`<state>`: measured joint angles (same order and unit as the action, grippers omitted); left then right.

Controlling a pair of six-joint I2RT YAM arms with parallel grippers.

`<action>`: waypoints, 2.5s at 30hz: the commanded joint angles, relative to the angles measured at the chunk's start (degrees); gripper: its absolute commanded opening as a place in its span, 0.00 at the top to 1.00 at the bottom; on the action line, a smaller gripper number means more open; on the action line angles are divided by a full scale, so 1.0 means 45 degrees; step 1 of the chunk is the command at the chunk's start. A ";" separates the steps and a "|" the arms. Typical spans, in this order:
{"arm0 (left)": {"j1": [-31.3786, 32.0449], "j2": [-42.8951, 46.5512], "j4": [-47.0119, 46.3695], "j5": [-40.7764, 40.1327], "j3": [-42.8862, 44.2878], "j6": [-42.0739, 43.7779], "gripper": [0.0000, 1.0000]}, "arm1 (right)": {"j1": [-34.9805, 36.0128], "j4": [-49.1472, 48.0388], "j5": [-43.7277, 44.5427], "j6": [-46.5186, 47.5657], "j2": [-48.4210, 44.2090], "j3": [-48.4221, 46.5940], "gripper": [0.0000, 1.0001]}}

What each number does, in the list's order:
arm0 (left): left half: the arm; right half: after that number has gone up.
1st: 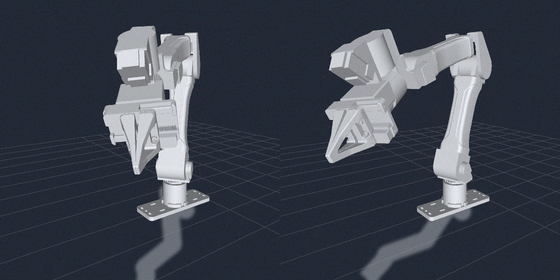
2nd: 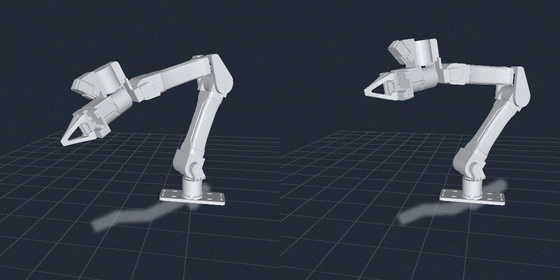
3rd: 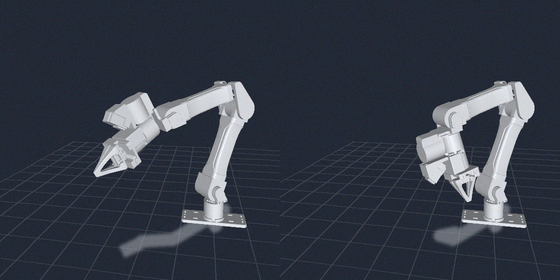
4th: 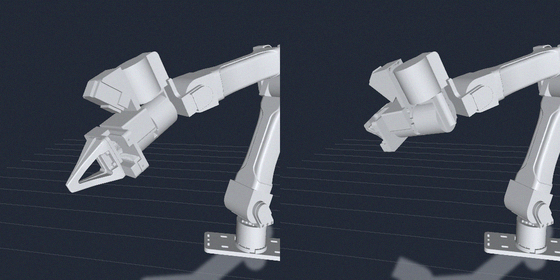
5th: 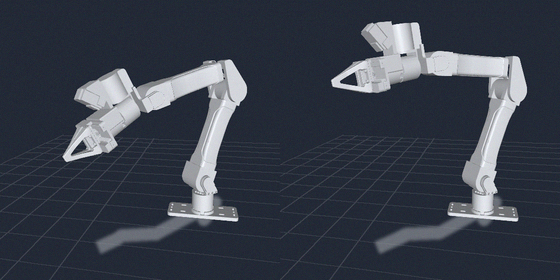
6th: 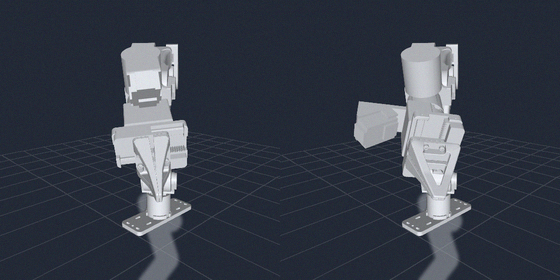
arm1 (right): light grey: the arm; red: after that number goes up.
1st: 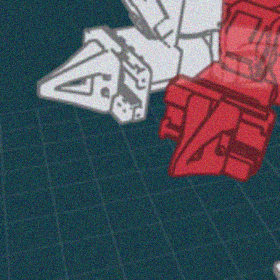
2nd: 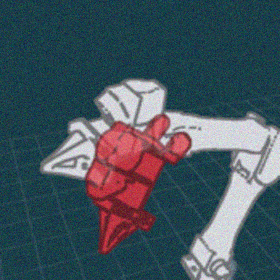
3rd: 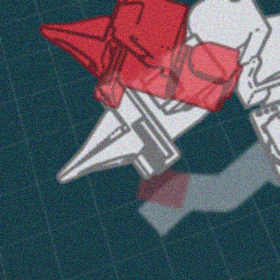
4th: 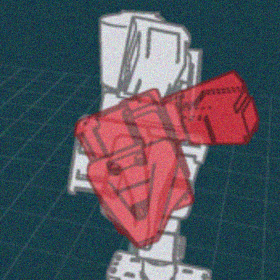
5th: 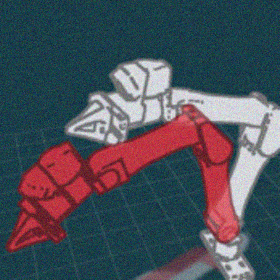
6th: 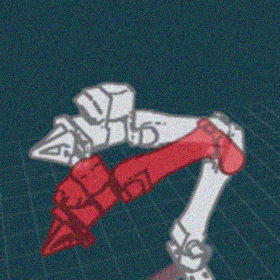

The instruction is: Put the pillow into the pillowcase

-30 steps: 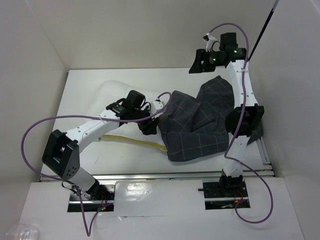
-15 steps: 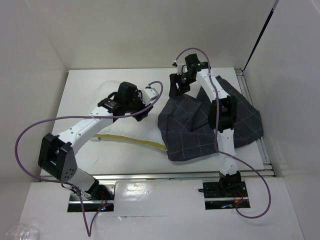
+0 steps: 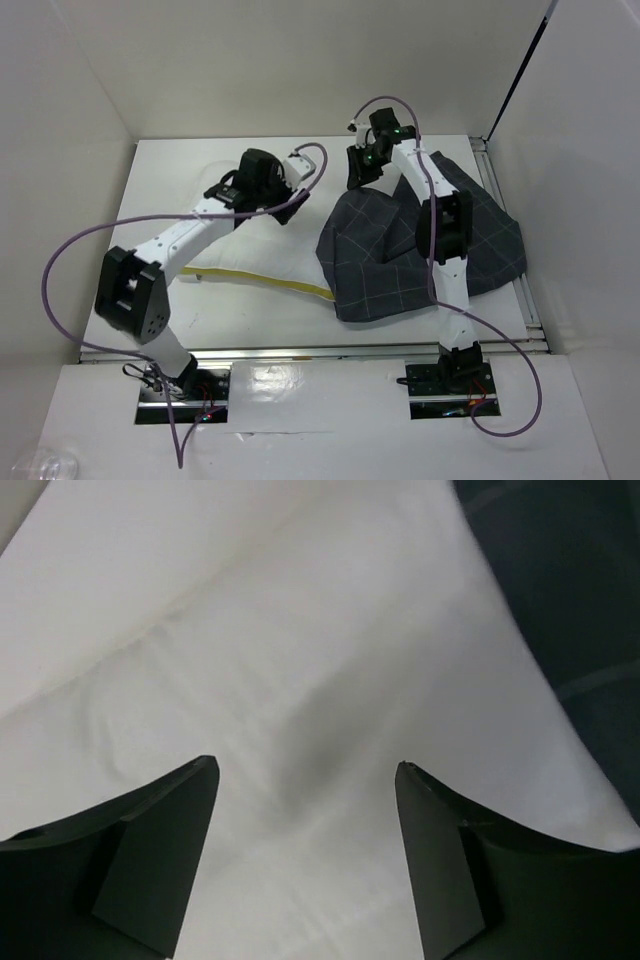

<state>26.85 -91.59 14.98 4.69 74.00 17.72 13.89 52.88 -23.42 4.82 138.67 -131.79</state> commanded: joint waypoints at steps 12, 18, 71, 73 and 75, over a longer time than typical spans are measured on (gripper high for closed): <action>-0.2432 -0.7924 0.5668 0.5160 1.0719 0.0314 0.00 | 0.0311 -0.0286 -0.2862 0.1038 -0.0113 -0.0265 1.00; -0.2997 -0.9333 0.7958 0.7372 1.2190 0.1276 0.00 | 0.0312 -0.0287 -0.2862 0.0902 0.0004 -0.0616 1.00; -0.2219 -0.4474 0.4680 1.1087 0.7798 -0.1417 1.00 | 0.2890 -0.4055 -0.6200 -0.2494 -0.0249 -0.2178 0.96; -0.2024 -0.4353 0.4678 1.0757 0.7561 -0.1185 1.00 | 0.2890 -0.4504 -0.6981 -0.3022 -0.0249 -0.2296 0.95; -0.1904 -0.4237 0.4678 1.0620 0.7229 -0.1028 1.00 | 0.2890 -0.5070 -0.7139 -0.3317 -0.0795 -0.2025 0.95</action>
<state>13.34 -115.24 43.27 42.09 106.67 14.37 22.63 39.22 -46.06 -4.75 141.34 -139.15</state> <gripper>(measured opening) 0.036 0.053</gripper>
